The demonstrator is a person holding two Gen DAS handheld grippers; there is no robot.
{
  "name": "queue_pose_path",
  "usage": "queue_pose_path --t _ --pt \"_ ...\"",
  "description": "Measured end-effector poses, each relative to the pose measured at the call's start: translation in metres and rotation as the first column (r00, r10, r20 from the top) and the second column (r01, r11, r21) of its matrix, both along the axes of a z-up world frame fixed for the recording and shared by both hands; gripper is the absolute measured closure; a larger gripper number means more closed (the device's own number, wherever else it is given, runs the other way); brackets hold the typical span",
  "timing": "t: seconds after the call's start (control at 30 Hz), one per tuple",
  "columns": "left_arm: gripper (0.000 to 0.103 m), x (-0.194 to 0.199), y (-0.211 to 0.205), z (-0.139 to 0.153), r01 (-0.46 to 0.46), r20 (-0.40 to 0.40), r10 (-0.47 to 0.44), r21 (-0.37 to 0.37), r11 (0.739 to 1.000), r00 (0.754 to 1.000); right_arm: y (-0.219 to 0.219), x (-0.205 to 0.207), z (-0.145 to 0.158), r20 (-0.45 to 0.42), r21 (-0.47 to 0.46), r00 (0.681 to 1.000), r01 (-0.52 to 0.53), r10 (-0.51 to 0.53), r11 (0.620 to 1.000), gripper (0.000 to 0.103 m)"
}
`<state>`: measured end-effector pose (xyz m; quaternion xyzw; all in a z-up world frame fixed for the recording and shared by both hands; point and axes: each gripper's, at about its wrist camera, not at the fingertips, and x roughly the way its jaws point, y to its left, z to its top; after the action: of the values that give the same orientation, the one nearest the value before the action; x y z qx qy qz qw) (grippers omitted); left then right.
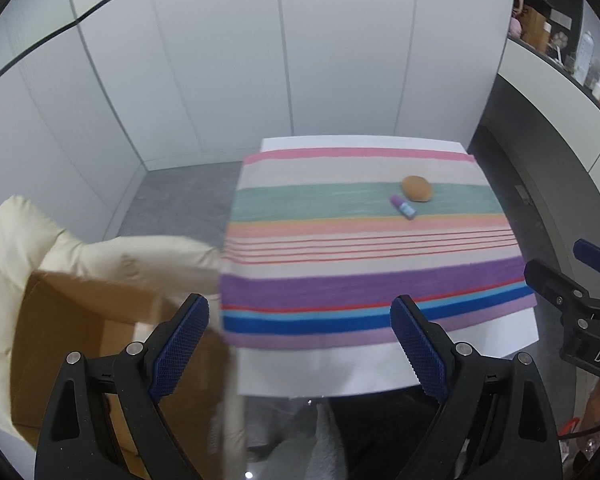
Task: Organize objects
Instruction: 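Move both open tools back over the sponge and blue bottle, then grasp the beige sponge with the right tool while the left tool grasps the blue bottle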
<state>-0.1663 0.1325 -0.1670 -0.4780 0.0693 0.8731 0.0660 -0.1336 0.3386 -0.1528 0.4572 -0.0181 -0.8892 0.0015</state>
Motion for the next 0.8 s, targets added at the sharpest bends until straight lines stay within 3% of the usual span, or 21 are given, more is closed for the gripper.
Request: queue_pose_path --t 0.17,0.33,0.43,0.6,0.8 --pt "0.01 -0.036 0.047 -0.028 0.014 0.022 -0.014 -0.012 1.0 1.0 0.046 -0.022 -0.018 -0.013 -0.004 0.999 0.044 -0.044 0.999 0.005" --pt "0.01 -0.087 0.1 -0.069 0.036 -0.004 -0.037 -0.102 0.994 0.999 0.093 -0.065 -0.053 -0.018 -0.036 0.996 0.087 -0.088 0.996 0.005" --pt "0.01 -0.121 0.117 -0.097 0.009 0.016 -0.007 -0.096 0.995 1.0 0.115 -0.099 -0.078 -0.019 -0.048 0.995 0.102 -0.103 0.994 0.005" --pt "0.01 -0.162 0.138 -0.15 -0.03 0.024 0.033 -0.106 0.994 0.999 0.133 -0.163 -0.128 0.004 -0.08 0.996 0.093 -0.093 0.992 0.005" --pt "0.01 -0.187 0.147 -0.199 -0.046 0.104 0.054 -0.081 0.996 0.993 0.125 -0.233 -0.19 0.031 -0.067 0.999 0.033 -0.031 0.997 0.005"
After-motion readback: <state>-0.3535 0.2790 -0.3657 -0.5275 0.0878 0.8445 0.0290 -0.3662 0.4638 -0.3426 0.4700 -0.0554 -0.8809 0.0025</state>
